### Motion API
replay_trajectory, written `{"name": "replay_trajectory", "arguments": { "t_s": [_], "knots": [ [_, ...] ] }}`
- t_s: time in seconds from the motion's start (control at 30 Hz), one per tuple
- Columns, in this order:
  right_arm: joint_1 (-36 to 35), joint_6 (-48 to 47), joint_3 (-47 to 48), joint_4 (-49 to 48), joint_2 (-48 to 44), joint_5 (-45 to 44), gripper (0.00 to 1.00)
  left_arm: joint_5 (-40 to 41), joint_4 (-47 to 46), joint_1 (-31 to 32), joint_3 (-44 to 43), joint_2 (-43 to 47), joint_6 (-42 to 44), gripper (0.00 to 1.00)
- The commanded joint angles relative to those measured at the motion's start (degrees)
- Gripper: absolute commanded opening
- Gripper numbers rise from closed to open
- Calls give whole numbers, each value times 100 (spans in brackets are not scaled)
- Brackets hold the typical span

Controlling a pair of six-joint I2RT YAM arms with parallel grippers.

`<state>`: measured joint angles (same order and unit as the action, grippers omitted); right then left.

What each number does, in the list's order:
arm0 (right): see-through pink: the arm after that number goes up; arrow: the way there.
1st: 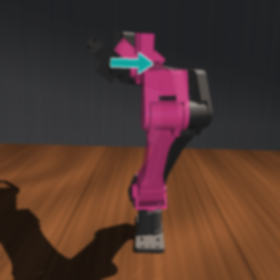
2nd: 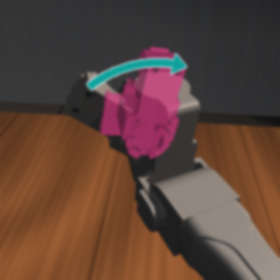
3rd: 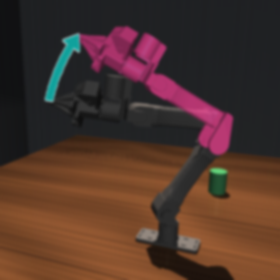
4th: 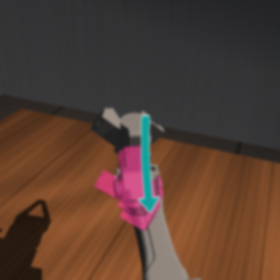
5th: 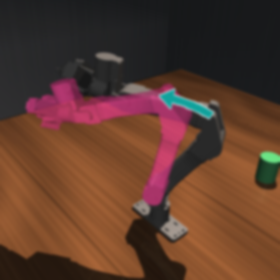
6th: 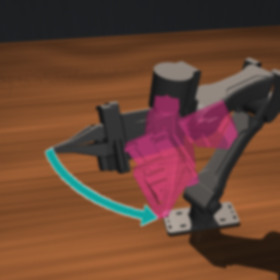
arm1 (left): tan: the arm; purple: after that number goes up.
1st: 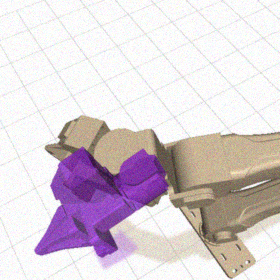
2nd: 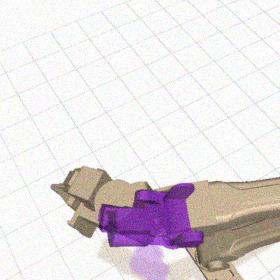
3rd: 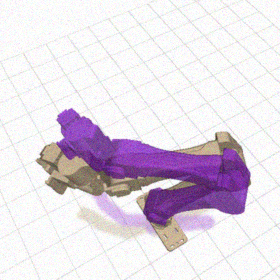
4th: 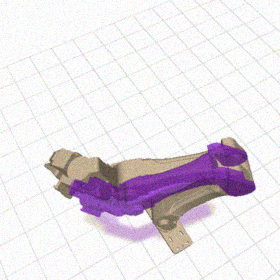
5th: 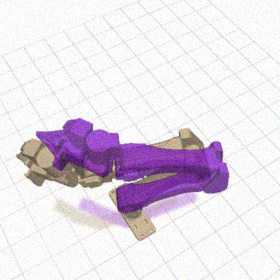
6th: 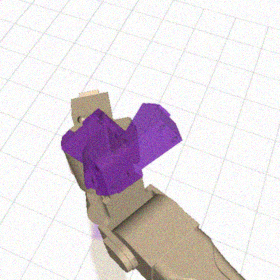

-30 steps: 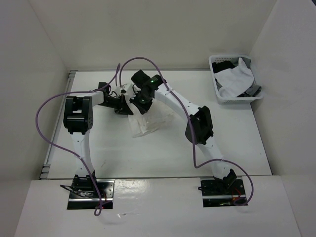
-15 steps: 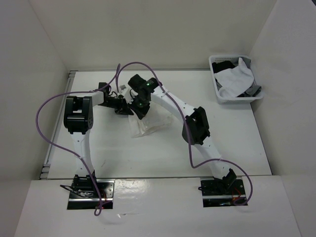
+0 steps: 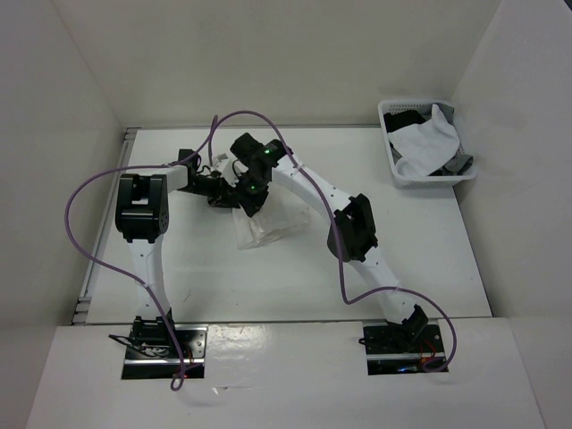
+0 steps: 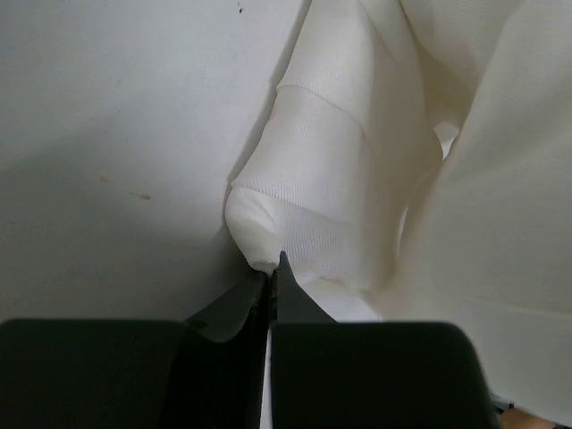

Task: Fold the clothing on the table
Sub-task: Fold the skirt

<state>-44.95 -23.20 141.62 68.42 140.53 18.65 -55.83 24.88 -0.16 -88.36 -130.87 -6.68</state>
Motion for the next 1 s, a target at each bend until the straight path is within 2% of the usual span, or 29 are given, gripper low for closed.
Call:
{"name": "replay_trajectory", "arguments": {
  "t_s": [0.0,0.13,0.23,0.33,0.47,0.5,0.63,0.77,0.8,0.9,0.93,0.97],
  "knots": [
    [-67,-35,305,57,27,252,27,-77,-10,43,64,-26,52,0],
    [-119,-35,357,110,27,358,43,-77,-10,43,64,-26,52,0],
    [-119,-35,471,110,27,411,43,-77,-10,43,64,-26,52,0],
    [-119,-35,524,110,80,472,48,-77,-10,43,64,-26,52,0],
    [-119,-141,577,329,80,858,62,-77,42,43,64,-26,52,0],
    [-119,-306,629,399,80,1085,69,-77,43,43,64,-26,52,0],
    [-172,-544,578,602,2,1456,81,-77,43,43,64,26,105,0],
    [-172,-598,393,602,-271,1238,84,46,218,43,64,149,236,16],
    [-172,-650,340,602,-333,1185,84,46,271,-18,64,245,237,30],
    [-172,-651,-19,602,-596,1027,85,177,411,-159,187,474,377,56],
    [-172,-703,-108,602,-745,965,85,274,412,-272,187,588,500,69],
    [-172,-703,-187,602,-825,965,85,344,516,-335,248,641,570,76]
  ]
}}
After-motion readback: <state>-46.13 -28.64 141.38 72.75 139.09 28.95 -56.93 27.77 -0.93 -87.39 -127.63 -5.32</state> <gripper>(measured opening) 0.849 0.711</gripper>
